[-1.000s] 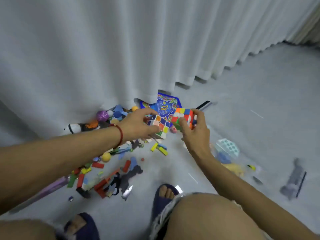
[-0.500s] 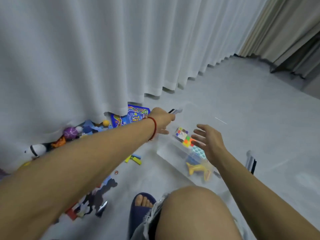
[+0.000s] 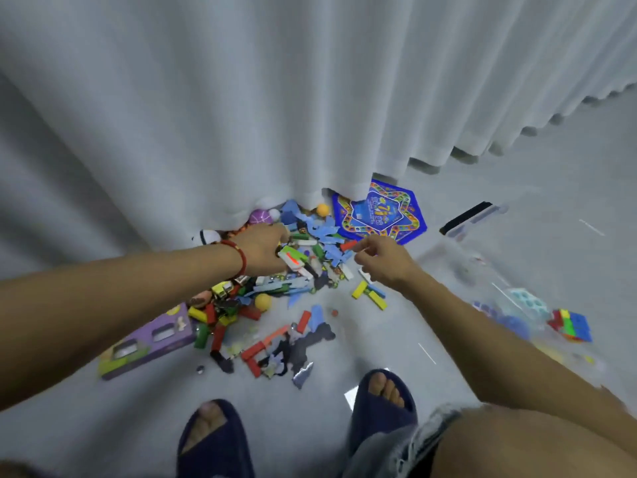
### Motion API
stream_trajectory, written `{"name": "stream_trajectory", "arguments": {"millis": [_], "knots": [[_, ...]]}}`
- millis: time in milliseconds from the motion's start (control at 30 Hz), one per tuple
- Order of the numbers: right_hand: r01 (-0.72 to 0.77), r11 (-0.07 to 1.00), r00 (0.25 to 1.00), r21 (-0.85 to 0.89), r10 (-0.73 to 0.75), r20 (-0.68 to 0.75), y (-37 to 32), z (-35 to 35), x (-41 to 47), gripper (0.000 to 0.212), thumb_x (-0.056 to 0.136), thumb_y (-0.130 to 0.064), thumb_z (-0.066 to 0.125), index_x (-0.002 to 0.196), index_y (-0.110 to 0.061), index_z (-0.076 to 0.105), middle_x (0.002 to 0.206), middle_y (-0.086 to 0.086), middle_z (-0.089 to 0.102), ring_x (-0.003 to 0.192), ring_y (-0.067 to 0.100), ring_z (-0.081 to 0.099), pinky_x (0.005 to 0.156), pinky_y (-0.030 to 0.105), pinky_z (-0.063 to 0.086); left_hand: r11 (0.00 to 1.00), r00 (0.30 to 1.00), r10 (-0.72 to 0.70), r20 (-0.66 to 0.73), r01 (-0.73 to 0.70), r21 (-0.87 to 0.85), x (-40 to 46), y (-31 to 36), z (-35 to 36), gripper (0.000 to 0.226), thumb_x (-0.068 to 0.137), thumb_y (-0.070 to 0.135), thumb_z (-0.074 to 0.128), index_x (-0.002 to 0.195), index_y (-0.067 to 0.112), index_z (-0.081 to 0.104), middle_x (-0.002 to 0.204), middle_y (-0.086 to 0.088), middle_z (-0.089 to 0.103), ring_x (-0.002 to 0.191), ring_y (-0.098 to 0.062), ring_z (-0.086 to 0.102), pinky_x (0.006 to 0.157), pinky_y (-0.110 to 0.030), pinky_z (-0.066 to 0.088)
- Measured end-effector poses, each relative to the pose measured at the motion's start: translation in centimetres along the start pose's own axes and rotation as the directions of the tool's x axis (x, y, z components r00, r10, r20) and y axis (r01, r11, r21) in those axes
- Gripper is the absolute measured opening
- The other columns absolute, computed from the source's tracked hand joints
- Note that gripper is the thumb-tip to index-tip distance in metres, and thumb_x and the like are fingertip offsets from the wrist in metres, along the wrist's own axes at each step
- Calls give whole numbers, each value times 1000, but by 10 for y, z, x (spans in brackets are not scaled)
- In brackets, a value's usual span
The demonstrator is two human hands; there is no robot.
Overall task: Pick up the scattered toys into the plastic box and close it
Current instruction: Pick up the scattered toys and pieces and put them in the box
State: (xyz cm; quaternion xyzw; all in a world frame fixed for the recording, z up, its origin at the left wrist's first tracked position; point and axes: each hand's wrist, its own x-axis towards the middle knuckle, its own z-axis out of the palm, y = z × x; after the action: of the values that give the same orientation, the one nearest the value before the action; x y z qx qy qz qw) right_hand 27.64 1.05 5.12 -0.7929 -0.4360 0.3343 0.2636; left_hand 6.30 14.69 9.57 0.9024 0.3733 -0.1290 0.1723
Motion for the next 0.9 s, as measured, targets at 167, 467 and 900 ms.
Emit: {"name": "stream_trajectory", "arguments": {"millis": [167, 467, 900], "knots": [[87, 954, 988, -286, -45, 149, 9, 73, 37, 42, 91, -29, 62, 130, -15, 57, 126, 11, 60, 113, 30, 58, 89, 37, 50, 993, 994, -111, -3, 111, 46, 11, -60, 39, 50, 81, 26, 65, 126, 13, 48, 119, -15, 49, 102, -34, 54, 85, -41, 49], [398, 736, 917, -547, -298, 266, 22, 158, 97, 57, 90, -33, 61, 144, -21, 46, 141, 13, 49, 129, 36, 45, 104, 47, 42, 926, 922, -378, -87, 374, -59, 37, -128, 135, 72, 77, 39, 69, 138, 17, 39, 126, -20, 44, 113, -38, 44, 88, -44, 45], [303, 764, 950, -569, -292, 114, 13, 210, 157, 51, 94, -21, 60, 140, -32, 41, 118, 27, 51, 104, 43, 47, 89, 47, 37, 930, 925, -365, -105, 367, 1, 97, -148, 147, 95, 71, 55, 71, 146, 19, 26, 126, -24, 48, 113, -42, 47, 93, -48, 46]]}}
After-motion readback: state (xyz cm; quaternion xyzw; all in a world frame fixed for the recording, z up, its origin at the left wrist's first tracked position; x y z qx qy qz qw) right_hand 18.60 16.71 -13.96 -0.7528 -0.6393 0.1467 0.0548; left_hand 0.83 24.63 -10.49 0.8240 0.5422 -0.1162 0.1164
